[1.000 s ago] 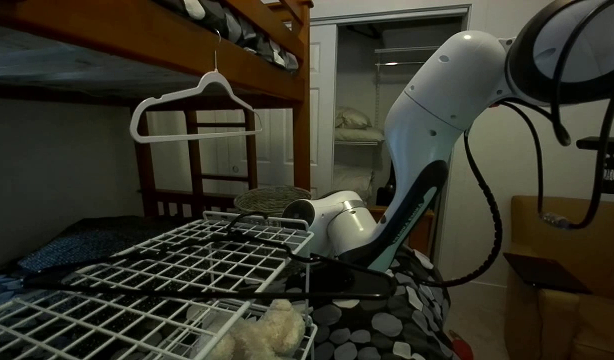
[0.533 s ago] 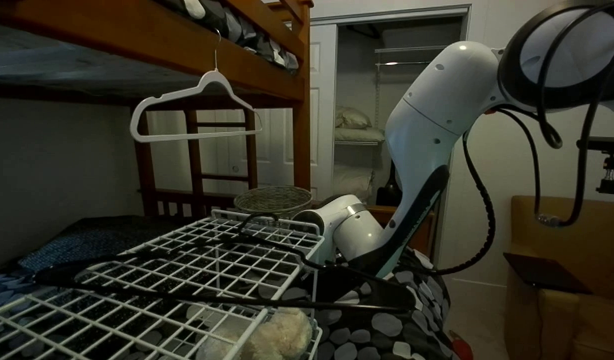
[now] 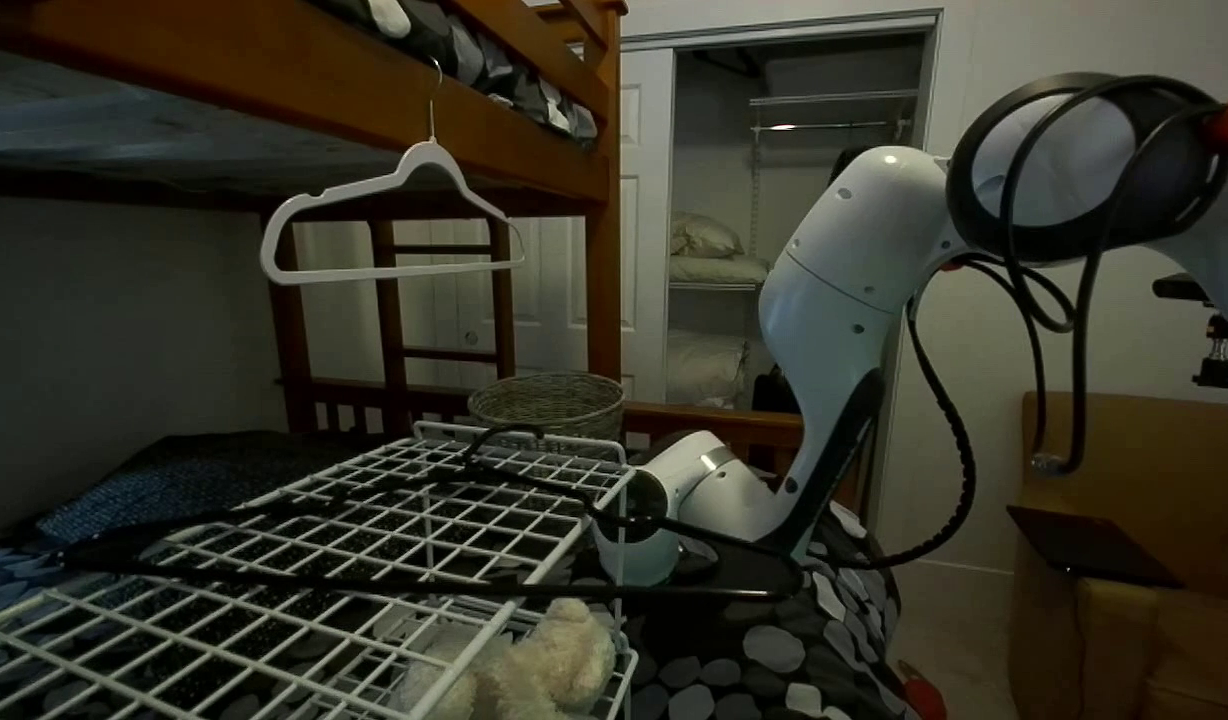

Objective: Use the brush to brush the blanket

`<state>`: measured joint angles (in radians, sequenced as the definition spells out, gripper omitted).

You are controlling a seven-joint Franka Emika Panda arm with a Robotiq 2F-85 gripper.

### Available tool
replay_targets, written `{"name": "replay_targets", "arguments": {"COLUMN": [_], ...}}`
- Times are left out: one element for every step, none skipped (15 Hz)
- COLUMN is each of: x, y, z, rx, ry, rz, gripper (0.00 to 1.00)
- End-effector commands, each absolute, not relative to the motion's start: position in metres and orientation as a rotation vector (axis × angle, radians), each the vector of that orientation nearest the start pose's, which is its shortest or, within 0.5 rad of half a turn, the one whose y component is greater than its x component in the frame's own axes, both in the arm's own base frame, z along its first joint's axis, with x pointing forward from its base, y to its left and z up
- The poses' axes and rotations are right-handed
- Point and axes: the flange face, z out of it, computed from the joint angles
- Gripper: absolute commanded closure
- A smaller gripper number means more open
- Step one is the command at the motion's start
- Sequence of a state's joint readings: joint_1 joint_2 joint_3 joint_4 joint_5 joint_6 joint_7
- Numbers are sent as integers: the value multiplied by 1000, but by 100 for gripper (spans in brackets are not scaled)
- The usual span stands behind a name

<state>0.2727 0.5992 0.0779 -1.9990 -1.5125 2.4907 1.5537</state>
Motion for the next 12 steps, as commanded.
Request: {"name": "replay_targets", "arguments": {"x": [545, 542, 539, 535, 530, 525, 521, 518, 517, 516, 515, 513], "y": [196, 191, 184, 176, 165, 157, 150, 143, 139, 135, 132, 125], "z": [127, 122, 118, 114, 110, 108, 106, 107, 108, 112, 114, 119], "rx": [-3465, -3479, -3493, -3510, -3534, -3534, -3527, -3513, -3495, -3476, -3454, -3445], "ry": [-135, -83, -22, 62, 172, 271, 358, 447, 532, 617, 700, 786], "rz": [-964, -939, -911, -874, -835, -807, -779, -770, -768, -774, -775, -801], "gripper": [95, 95, 95, 95, 95, 95, 95, 95, 95, 95, 95, 95]}}
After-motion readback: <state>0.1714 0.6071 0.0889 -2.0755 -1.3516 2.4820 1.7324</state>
